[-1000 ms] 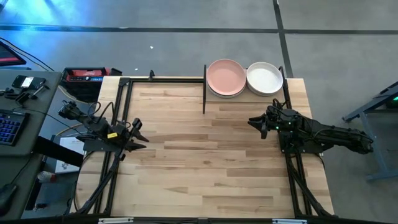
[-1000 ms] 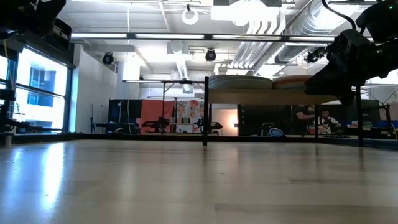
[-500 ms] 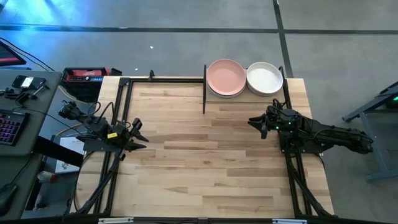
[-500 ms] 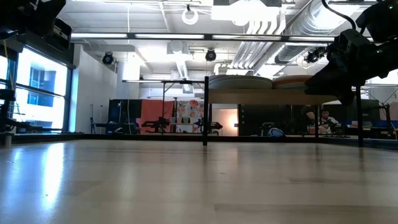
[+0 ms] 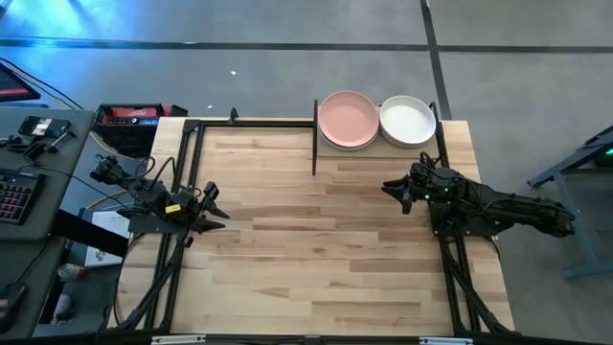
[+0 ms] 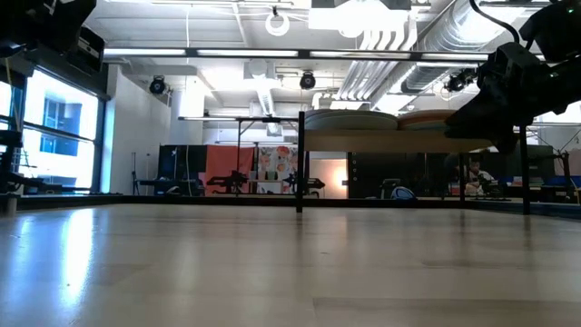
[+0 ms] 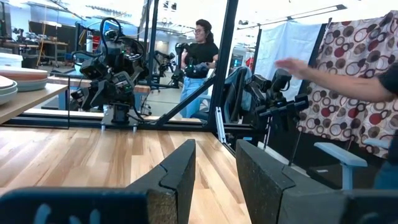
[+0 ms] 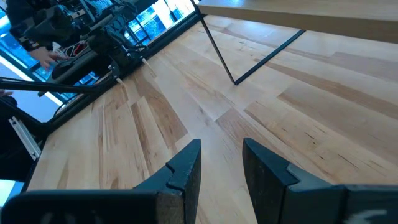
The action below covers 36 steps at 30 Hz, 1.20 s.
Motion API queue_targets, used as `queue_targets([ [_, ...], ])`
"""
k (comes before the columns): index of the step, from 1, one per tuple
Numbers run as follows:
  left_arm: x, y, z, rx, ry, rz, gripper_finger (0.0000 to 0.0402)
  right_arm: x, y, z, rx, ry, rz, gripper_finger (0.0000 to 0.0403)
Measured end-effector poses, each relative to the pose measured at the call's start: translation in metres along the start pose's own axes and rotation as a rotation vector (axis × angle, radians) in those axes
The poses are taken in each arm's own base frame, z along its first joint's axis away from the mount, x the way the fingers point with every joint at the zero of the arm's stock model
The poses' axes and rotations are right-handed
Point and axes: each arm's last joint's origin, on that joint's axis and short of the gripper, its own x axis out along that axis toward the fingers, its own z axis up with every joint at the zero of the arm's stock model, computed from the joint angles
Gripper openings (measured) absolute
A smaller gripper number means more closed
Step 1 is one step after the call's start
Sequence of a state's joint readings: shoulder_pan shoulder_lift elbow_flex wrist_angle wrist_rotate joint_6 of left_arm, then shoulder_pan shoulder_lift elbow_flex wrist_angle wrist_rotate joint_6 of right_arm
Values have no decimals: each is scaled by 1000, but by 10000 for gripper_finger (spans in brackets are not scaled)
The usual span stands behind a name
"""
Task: Place and stack plates onto a shelf
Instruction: Return to Home Position
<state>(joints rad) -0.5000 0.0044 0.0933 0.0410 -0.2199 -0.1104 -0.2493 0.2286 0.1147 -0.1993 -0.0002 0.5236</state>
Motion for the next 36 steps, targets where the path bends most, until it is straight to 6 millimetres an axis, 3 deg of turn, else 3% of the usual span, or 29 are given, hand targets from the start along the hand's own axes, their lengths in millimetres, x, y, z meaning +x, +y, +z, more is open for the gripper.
queue_targets([
  [20,0,1,0,1,-1,7,106,-1,0,1,0,-13,7,100],
  [36,1,13,2,19,-20,147,106,-11,4,6,0,-104,60,100],
])
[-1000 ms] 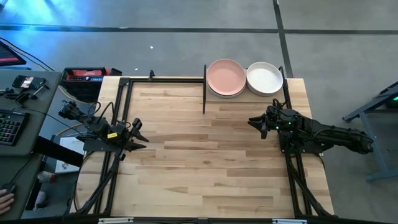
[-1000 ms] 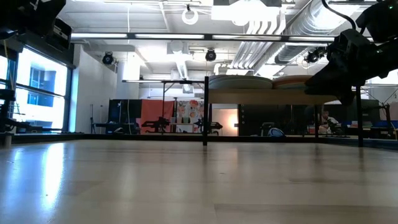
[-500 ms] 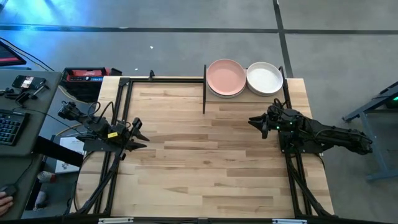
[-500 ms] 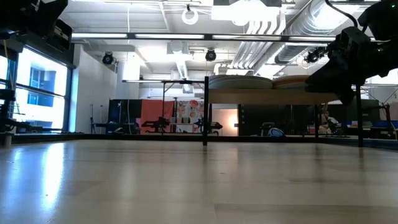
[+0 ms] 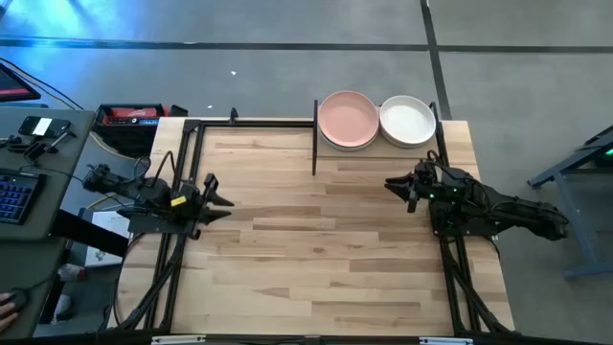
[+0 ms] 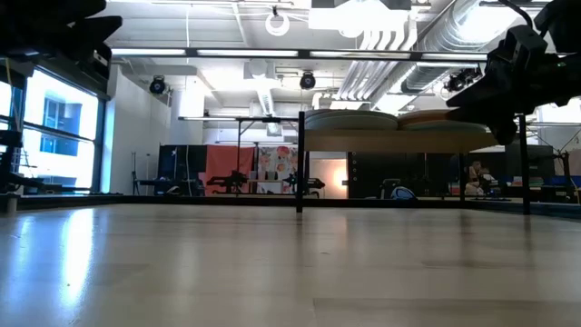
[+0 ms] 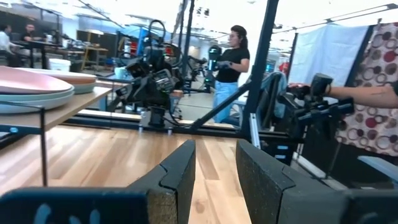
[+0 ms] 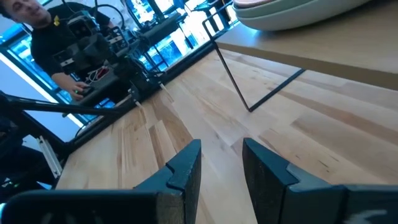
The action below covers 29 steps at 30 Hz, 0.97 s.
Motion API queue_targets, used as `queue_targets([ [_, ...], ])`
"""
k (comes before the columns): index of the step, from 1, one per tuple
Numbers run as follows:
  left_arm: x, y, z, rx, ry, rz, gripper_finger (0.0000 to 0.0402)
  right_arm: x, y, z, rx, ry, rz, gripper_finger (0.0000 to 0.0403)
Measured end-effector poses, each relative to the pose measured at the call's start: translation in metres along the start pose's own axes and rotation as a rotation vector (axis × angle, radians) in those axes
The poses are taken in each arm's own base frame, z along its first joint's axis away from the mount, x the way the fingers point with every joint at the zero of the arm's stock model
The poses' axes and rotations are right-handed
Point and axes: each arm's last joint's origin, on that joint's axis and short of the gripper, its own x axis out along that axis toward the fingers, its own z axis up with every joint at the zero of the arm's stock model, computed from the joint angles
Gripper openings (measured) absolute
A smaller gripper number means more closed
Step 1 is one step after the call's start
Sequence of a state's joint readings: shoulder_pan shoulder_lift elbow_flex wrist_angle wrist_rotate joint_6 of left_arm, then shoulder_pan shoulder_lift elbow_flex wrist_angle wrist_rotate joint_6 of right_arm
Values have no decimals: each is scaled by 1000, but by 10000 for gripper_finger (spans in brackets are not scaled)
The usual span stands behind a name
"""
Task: Place and stack plates onto a shelf
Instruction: Return to Home Position
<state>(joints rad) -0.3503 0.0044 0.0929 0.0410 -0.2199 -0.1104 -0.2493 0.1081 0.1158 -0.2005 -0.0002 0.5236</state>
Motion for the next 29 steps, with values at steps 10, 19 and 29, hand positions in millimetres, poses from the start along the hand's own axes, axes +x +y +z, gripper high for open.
queue_targets([
  [10,0,2,0,3,-3,25,106,-4,1,2,0,-40,23,100],
  [19,0,2,0,3,-4,24,106,-6,2,3,0,-56,32,100],
  [29,0,2,0,3,-4,24,106,-6,2,3,0,-56,32,100],
])
